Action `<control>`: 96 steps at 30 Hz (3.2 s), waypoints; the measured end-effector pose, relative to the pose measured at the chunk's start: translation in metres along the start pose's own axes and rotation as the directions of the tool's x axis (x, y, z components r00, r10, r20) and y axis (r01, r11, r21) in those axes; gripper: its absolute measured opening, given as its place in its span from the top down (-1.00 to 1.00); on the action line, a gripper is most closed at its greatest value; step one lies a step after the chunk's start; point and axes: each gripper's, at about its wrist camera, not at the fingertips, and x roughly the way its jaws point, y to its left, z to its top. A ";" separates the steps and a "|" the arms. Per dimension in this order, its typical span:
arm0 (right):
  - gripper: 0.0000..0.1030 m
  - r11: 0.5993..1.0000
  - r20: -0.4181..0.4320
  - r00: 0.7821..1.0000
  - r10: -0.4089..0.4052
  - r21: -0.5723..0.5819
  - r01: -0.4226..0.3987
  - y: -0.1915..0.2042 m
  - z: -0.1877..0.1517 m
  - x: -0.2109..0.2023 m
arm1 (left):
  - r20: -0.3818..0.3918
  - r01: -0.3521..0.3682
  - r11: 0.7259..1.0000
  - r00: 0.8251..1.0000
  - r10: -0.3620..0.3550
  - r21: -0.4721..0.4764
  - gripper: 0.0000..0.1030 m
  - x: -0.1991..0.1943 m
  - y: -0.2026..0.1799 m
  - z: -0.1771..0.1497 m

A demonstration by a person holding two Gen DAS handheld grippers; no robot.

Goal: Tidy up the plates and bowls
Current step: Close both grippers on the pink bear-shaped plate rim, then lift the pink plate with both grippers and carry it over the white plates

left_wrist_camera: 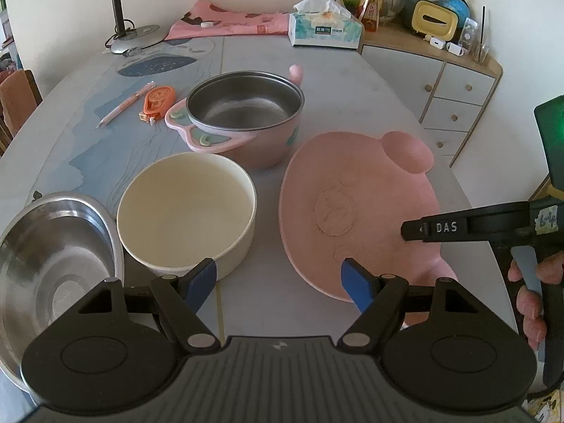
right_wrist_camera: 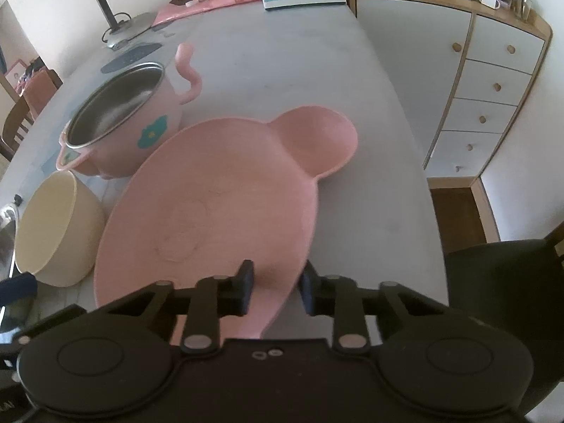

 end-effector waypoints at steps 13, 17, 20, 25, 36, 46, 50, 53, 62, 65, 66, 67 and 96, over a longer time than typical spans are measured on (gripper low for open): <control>0.74 0.984 -0.054 0.989 0.135 -0.107 -0.140 -0.016 -0.016 -0.021 | -0.019 0.040 0.998 0.999 -0.039 0.047 -0.50 -0.002 -0.009 -0.007; 0.79 0.964 -0.095 0.977 0.193 -0.164 -0.207 -0.022 -0.033 -0.035 | -0.033 0.053 0.997 0.998 -0.052 0.052 -0.50 -0.001 -0.011 -0.011; 0.80 0.952 -0.136 0.966 0.218 -0.190 -0.242 -0.024 -0.048 -0.043 | -0.063 0.051 0.998 0.997 -0.048 0.045 -0.42 0.005 -0.011 -0.017; 0.80 0.949 -0.160 0.960 0.230 -0.180 -0.258 -0.028 -0.064 -0.049 | -0.139 0.089 0.996 0.986 -0.088 0.001 0.16 0.011 -0.009 -0.032; 0.82 0.958 -0.134 0.970 0.203 -0.179 -0.225 -0.019 -0.071 -0.058 | -0.176 0.112 0.990 0.976 -0.126 -0.087 0.76 -0.001 0.002 -0.055; 0.87 0.940 -0.147 0.961 0.234 -0.216 -0.263 0.017 -0.080 -0.090 | -0.148 0.088 0.983 0.983 -0.112 -0.161 0.76 -0.060 0.029 -0.087; 0.88 0.928 -0.166 0.953 0.253 -0.238 -0.288 0.040 -0.088 -0.106 | -0.132 0.055 0.980 0.988 -0.081 -0.190 0.76 -0.090 0.044 -0.103; 0.88 0.912 -0.188 0.944 0.271 -0.264 -0.314 0.064 -0.095 -0.116 | -0.124 0.027 0.973 0.991 -0.056 -0.230 0.76 -0.112 0.058 -0.118; 0.88 0.849 -0.254 0.919 0.302 -0.366 -0.381 0.145 -0.117 -0.127 | -0.118 -0.045 0.936 0.993 0.004 -0.349 0.76 -0.172 0.115 -0.170; 0.88 0.825 -0.280 0.908 0.312 -0.395 -0.405 0.177 -0.126 -0.127 | -0.116 -0.070 0.920 0.993 0.027 -0.385 0.76 -0.188 0.139 -0.187; 0.88 0.815 -0.288 0.905 0.312 -0.407 -0.411 0.188 -0.127 -0.126 | -0.118 -0.077 0.914 0.992 0.032 -0.399 0.76 -0.193 0.147 -0.193; 0.88 0.805 -0.299 0.901 0.314 -0.420 -0.420 0.200 -0.130 -0.125 | -0.120 -0.085 0.907 0.992 0.038 -0.412 0.76 -0.197 0.155 -0.198; 0.81 0.632 -0.465 0.863 0.200 -0.612 -0.476 0.420 -0.190 -0.078 | -0.198 -0.166 0.784 0.979 0.056 -0.598 0.76 -0.244 0.308 -0.303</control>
